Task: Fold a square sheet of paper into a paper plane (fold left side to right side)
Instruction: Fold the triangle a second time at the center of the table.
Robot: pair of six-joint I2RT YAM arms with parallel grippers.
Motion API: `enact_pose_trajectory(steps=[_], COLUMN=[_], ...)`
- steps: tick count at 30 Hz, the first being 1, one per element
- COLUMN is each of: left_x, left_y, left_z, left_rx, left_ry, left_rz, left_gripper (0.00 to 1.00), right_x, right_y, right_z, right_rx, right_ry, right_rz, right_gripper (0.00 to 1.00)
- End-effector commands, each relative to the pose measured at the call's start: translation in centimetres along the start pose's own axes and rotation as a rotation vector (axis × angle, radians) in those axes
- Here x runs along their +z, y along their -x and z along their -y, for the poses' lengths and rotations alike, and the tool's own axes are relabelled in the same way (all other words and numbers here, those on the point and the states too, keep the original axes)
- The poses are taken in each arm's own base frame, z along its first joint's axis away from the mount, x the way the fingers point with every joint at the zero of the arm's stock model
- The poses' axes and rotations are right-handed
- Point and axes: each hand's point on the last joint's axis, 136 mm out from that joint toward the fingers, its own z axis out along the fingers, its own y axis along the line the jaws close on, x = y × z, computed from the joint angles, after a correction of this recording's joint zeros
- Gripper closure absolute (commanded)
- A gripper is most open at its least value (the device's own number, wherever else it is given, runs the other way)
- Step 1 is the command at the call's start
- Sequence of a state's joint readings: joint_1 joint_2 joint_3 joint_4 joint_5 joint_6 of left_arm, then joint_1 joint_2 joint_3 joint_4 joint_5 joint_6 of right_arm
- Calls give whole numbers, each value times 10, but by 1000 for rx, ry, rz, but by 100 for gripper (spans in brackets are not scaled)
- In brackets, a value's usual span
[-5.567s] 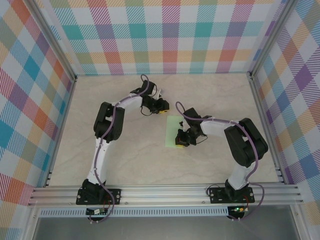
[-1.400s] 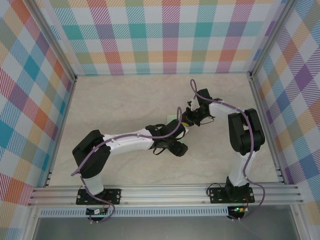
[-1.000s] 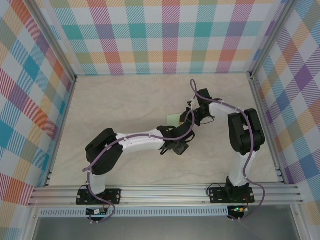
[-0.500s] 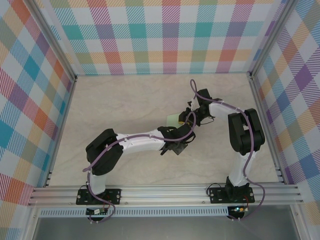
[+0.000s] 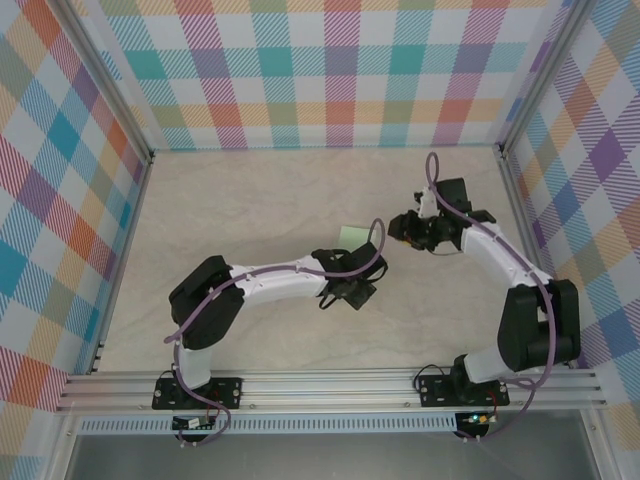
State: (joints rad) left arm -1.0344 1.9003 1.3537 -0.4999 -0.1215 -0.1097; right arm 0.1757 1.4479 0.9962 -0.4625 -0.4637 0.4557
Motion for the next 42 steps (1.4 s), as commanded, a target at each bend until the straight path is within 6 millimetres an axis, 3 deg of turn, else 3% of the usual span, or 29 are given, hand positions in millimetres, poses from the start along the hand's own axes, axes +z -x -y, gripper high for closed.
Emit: enact_pose_trajectory(steps=[1,4,9,15,20,29,42], left_x=[-18,-20,-23,-18,-15,-10,4], left_y=[6,9,11,8,6,4,4], left_z=[-1,-9,-20,-27,-38,-53,-75], left_rx=[-97,-161,-223,-252,-274,-259,-226], left_ry=[-125,-170,-224,-260,-246,-204,-145], left_rz=[16,29,38,20,9,-19,-64], left_gripper=[100,100,100,100,100,100,100], right_x=[5,13,41,78,95,96,98], right_y=[-37,-57,-81,-99,-111,-123,-128], right_z=[9,14,19,8,10,36,40], right_rx=[24,64,98,55,50,26,7], right_ry=[33,84,109,59,20,-116,-151], right_rz=[-74,-95,-174,-241,-290,-337,-370], right_gripper=[77,87,93,94,95,95,95])
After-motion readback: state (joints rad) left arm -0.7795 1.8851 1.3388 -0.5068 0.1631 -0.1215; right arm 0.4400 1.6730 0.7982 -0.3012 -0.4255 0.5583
